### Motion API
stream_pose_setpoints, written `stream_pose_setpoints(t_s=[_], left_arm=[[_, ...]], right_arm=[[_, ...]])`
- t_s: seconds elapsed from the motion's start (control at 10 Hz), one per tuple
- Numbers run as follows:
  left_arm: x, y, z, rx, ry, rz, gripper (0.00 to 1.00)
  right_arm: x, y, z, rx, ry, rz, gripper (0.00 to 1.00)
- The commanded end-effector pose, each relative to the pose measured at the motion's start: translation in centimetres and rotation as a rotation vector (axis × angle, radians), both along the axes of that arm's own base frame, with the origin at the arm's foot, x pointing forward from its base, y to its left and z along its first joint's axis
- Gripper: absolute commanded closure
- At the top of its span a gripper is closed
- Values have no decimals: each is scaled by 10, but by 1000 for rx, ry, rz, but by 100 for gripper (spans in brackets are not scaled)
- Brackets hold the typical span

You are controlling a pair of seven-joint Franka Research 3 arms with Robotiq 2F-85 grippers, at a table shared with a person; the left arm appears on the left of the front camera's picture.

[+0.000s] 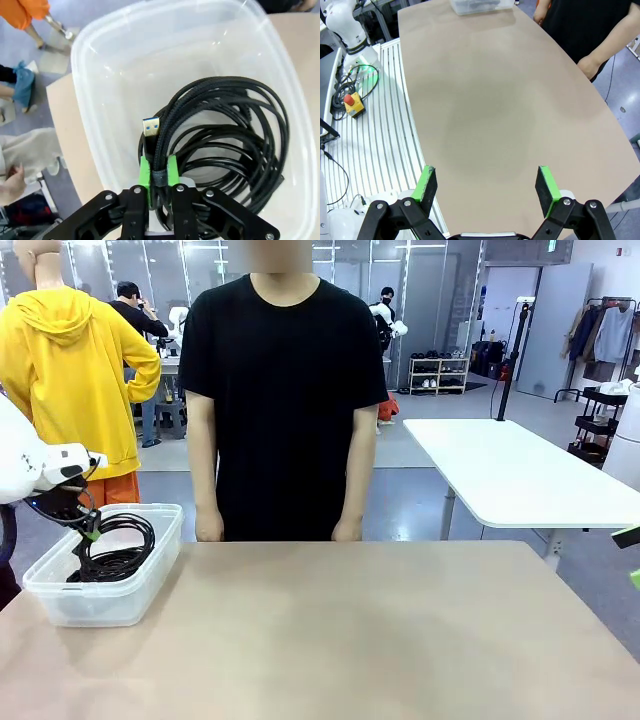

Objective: Organize and store the cables.
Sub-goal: Place the USB Extension Cable into the Organizing box.

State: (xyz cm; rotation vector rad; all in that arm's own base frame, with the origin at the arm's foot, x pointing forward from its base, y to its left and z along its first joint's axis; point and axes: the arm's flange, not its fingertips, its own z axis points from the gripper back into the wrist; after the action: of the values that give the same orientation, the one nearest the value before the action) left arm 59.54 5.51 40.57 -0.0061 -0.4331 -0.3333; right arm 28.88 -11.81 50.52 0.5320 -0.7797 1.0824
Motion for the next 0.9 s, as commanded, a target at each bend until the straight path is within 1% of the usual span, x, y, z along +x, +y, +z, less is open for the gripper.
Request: stream_pose_setpoints(t_s=[0.0, 0.1, 0.2, 0.3, 0.4, 0.7, 0.8], left_arm=[[5, -5, 9, 19, 20, 4, 55], [2, -6, 13, 20, 18, 5, 41], [0, -8, 17, 12, 16, 5, 17], [-2, -9, 19, 0, 9, 9, 3], [-7, -11, 22, 0, 5, 10, 0], [-23, -19, 36, -10, -16, 19, 0], [-34, -27, 41, -12, -21, 11, 0]], right_arm=[[0, 2, -1, -12, 11, -12, 0], [0, 2, -1, -12, 11, -12, 0], [0, 2, -1, -12, 11, -12, 0], [0, 2, -1, -12, 11, -12, 0], [0, 2, -1, -12, 11, -12, 0], [0, 2, -1, -12, 11, -12, 0], [0, 2, -1, -12, 11, -12, 0]])
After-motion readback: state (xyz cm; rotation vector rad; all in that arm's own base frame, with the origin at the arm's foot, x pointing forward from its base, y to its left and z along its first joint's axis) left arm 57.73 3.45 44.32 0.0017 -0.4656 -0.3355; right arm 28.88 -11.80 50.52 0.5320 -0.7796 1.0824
